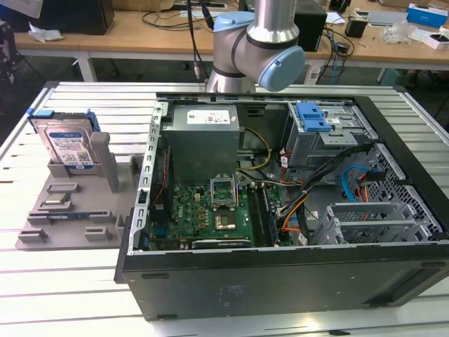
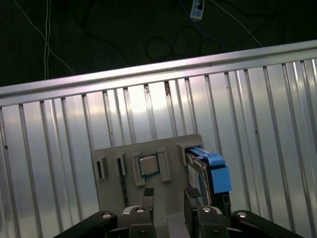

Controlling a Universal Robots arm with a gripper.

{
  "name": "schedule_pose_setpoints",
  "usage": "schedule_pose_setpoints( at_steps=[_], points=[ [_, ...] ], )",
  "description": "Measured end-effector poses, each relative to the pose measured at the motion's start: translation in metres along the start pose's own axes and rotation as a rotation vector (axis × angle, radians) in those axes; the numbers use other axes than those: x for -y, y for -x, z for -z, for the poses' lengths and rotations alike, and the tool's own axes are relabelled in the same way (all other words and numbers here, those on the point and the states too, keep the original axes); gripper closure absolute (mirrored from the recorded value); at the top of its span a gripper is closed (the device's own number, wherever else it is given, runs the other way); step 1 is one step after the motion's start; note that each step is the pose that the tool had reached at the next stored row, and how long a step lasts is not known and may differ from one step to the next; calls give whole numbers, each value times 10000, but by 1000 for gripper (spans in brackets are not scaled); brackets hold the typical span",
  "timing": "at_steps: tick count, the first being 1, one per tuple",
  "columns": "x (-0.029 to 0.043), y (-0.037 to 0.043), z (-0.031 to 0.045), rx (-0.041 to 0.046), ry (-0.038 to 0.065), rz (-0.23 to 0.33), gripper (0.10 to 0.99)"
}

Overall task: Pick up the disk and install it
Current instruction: 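Pick up the disk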

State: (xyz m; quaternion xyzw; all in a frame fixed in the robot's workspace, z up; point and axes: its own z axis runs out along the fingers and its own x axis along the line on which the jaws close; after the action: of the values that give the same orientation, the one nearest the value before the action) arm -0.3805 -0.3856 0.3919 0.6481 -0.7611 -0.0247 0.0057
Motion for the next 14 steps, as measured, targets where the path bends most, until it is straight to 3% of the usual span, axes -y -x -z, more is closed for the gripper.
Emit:
schedule_pose_setpoints(
  at_steps=[1, 2, 8, 14],
  points=[
    [0, 0, 0, 0, 0, 1, 671],
    [0, 0, 0, 0, 0, 1, 604],
    [-1, 10, -1, 1, 0, 0, 604],
    [-13, 140, -4, 0, 1, 1, 604]
  ],
)
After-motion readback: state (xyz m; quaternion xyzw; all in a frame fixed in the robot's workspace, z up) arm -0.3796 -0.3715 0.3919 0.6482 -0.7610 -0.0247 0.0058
